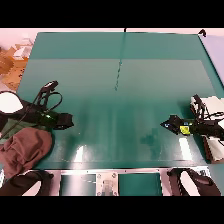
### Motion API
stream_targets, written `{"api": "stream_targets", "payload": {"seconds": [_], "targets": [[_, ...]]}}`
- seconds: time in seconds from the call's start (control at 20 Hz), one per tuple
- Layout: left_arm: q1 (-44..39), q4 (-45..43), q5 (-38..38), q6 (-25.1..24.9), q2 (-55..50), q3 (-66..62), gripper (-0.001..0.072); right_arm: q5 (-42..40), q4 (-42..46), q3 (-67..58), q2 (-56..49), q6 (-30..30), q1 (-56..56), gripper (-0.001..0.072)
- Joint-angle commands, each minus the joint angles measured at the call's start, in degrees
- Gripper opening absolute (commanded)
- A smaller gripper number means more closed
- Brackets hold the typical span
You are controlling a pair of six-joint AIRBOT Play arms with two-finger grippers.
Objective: Fold the shirts.
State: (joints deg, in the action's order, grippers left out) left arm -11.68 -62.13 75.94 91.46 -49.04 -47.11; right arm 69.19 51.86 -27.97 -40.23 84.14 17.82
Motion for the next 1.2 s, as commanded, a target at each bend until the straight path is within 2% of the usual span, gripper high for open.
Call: {"api": "stream_targets", "payload": {"seconds": [0.0,0.15,0.25,0.35,0.4,0.45,0.5,0.6,0.7,0.95,1.15], "targets": [[0.0,0.0,0.1,0.0,0.0,0.0,0.0028,0.0,0.0,0.0,0.0,0.0,0.0,0.0017],[0.0,-0.5,-0.1,-0.7,0.0,0.0,0.0028,0.0,0.0,0.0,0.0,0.0,0.0,0.0016],[0.0,-4.2,-0.1,-2.4,0.0,0.0,0.0028,0.0,0.0,0.0,0.0,0.0,0.0,0.0016],[0.0,-14.2,-0.8,-2.2,0.0,0.0,0.0028,0.0,0.0,0.0,0.0,0.0,0.0,0.0017],[0.0,-21.0,-1.8,-1.2,0.0,0.0,0.0056,0.0,0.0,0.0,0.0,0.0,0.0,0.0017],[0.0,-29.0,-3.5,0.6,0.0,0.0,0.0447,0.0,0.0,0.0,0.0,0.0,0.0,0.0017],[0.0,-36.8,-5.9,3.3,0.0,0.2,0.0717,0.0,0.0,0.0,0.0,0.0,0.0,0.0017],[0.5,-45.7,-10.1,4.2,-0.1,0.8,0.072,0.0,0.0,0.0,0.0,0.0,0.0,0.0017],[3.1,-45.9,-15.1,4.1,-1.0,3.3,0.072,-0.2,-0.2,0.0,0.0,0.0,0.0,0.0016],[12.2,-45.7,-18.4,4.1,-13.7,8.0,0.072,-2.1,-0.4,0.1,0.0,0.0,0.0,0.0017],[13.6,-44.8,-26.0,4.1,-21.0,7.9,0.072,-2.1,-0.4,0.1,0.0,0.0,0.0,0.0038]]}}
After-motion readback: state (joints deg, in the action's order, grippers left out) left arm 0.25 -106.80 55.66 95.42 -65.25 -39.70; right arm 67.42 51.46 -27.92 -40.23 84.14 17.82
